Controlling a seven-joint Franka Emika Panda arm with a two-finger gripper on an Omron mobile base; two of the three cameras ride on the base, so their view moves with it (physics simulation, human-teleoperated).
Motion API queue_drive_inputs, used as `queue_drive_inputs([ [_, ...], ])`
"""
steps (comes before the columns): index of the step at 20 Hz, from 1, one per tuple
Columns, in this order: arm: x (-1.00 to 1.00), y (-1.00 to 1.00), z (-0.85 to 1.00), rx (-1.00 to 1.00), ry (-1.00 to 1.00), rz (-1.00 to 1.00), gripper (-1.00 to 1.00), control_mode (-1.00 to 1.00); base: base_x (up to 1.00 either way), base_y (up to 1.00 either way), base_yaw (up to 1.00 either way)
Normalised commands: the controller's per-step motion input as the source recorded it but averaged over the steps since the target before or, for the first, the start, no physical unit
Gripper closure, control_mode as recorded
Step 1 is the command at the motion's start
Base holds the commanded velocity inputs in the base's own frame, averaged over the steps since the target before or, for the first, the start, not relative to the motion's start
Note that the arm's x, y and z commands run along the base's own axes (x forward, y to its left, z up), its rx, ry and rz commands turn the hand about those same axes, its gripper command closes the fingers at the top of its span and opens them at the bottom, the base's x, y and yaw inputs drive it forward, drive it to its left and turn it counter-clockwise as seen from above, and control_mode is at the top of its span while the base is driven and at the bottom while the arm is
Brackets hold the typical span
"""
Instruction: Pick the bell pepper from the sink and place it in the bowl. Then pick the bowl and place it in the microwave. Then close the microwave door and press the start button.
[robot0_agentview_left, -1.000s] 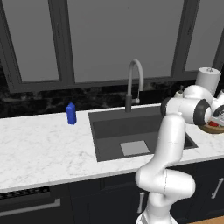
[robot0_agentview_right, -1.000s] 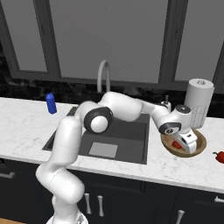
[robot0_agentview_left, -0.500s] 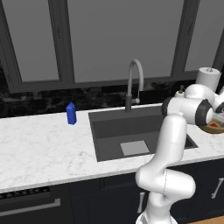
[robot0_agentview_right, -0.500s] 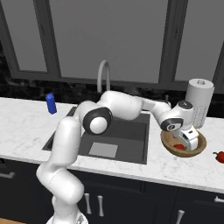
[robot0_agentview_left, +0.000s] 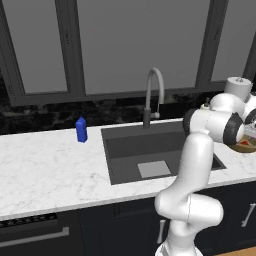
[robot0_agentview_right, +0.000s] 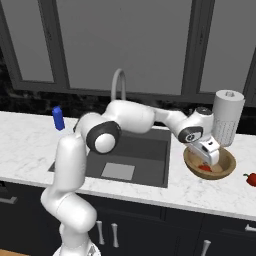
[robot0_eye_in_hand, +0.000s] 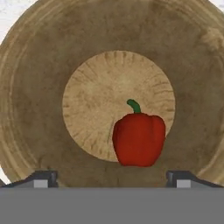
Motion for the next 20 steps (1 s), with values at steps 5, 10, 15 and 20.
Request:
queue_drive_inputs([
  [5,-0.12,0.34,0.25,0.0,0.03,0.27,-1.0,-1.0,0.0,0.0,0.0],
  [10,-0.14,0.46,0.03,0.0,0.0,0.31,-1.0,-1.0,0.0,0.0,0.0],
  [15,-0.02,0.32,0.0,0.0,0.0,0.2,-1.0,-1.0,0.0,0.0,0.0],
  [20,0.35,0.19,0.0,-0.04,0.01,0.01,-1.0,-1.0,0.0,0.0,0.0],
])
